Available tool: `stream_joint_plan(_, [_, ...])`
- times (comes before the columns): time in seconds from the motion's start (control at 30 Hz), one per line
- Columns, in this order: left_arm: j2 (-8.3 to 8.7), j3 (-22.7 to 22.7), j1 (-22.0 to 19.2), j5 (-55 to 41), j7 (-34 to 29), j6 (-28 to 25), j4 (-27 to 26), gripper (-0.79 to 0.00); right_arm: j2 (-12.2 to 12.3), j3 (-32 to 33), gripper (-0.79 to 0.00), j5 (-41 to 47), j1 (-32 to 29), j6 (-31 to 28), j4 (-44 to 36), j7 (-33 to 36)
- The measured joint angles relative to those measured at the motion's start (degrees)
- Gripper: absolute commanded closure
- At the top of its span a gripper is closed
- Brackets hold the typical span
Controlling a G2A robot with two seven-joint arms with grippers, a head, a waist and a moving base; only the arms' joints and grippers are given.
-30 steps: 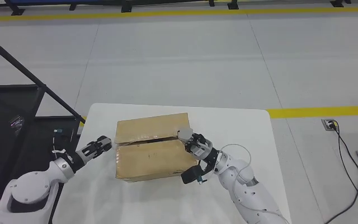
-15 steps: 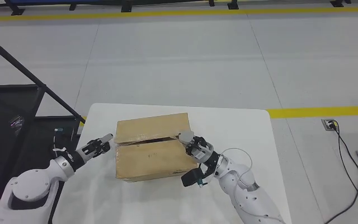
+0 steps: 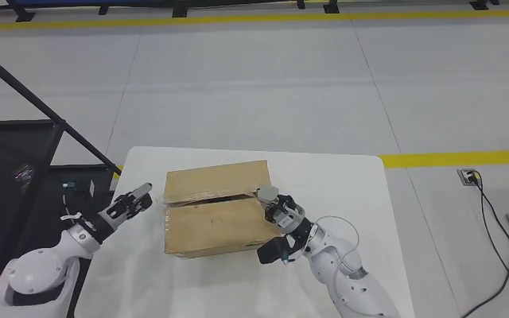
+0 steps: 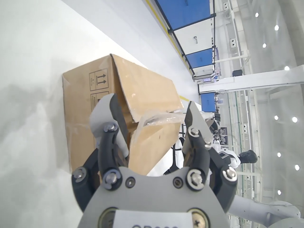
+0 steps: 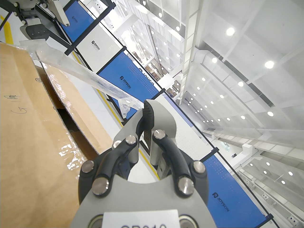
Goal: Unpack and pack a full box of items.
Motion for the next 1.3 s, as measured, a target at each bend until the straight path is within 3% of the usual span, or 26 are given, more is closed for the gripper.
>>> stream_joint_plan(0.1, [-0.24, -0.8, 1.4, -3.1, 2.3, -2.4, -1.6, -0.646, 0.0, 0.1, 0.0, 0.4, -0.4, -0.7, -0.5, 1.2])
stream_joint_plan(0.17, [-0.3, -1.1, 2.4, -5.0, 1.9, -3.5, -2.9, -0.779, 0.1, 0.1, 0.0, 0.7, -0.7, -1.2, -0.9, 1.7])
stream_joint_plan(0.2, [-0.3, -1.2, 3.0, -5.9, 1.0, -3.7, -3.7, -0.785, 0.1, 0.1, 0.0, 0.9, -0.8, -1.6, -1.0, 1.9])
stream_joint_plan(0.37, [-0.16, 0.5, 2.7, -5.0, -2.5, -2.2, -4.8, -0.785, 0.1, 0.1, 0.0, 1.1, -1.0, -2.5, -1.3, 2.3])
stream_joint_plan(0.73, [-0.8, 8.3, -5.6, -4.9, -2.7, -0.5, 1.1, -0.785, 0.2, -0.1, 0.0, 1.1, -1.3, -3.0, -2.0, 2.5])
stream_joint_plan(0.97, [-0.92, 9.9, -8.6, -4.7, -3.1, 0.1, 3.6, -0.785, 0.5, 0.2, 0.0, 0.6, -2.1, -3.9, -3.9, 3.4])
stream_joint_plan(1.3, [-0.84, 11.1, -10.7, -5.0, -5.7, 1.0, 6.0, -0.785, 0.7, 0.5, 0.0, 2.8, -2.1, -10.9, -5.8, 8.2])
